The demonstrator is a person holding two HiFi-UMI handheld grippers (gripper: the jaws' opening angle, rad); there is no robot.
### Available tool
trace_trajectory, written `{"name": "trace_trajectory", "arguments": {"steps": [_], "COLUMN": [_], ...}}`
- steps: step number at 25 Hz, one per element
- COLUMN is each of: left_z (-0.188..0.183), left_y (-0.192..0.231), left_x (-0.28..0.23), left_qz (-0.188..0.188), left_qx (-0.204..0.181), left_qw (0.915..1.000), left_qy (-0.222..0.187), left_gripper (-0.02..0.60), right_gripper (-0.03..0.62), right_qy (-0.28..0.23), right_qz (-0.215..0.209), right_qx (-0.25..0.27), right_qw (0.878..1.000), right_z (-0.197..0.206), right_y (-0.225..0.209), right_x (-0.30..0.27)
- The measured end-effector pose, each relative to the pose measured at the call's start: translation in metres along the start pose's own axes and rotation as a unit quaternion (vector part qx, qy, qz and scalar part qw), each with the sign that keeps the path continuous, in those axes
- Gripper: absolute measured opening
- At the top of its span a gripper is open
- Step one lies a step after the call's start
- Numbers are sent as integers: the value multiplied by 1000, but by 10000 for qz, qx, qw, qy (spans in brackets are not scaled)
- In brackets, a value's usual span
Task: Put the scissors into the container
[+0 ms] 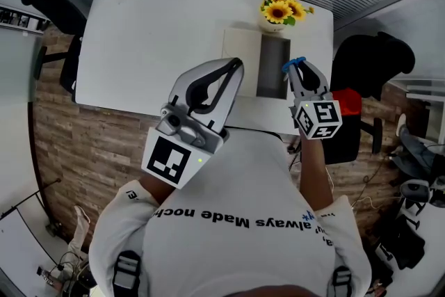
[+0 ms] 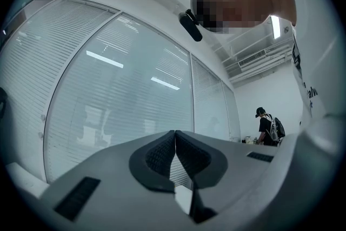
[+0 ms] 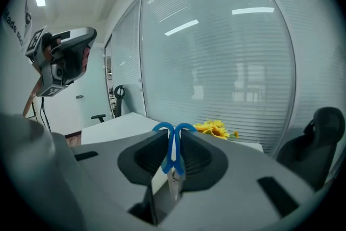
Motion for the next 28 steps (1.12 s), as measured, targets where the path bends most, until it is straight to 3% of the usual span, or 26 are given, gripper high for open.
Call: {"name": "trace_trajectory", "arguments": {"steps": [14, 28], "left_z": [-3, -6], "left_y": [0, 0], "left_x": [2, 2], "left_qz": [-29, -63], "left_qx": [-28, -56], "left_qw": [10000, 9999], "left_qy": [-21, -60], "left_gripper": [21, 21], "right_gripper": [80, 80], "right_qy": [635, 1069], "right_qz": [23, 9], "right_qx": [-367, -575], "right_qw": [9973, 9926], "right_z": [61, 93], "right_y": [-17, -26], "right_x": [-26, -48]}}
Point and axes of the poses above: the fingertips, and each gripper's own axes: x backward along the fingers, y to its left, z out of its underside, the point moved 3 cm from there along x, backward along the fingers, and after that the axes turned 8 degrees about -y, right-handed, at the moved point
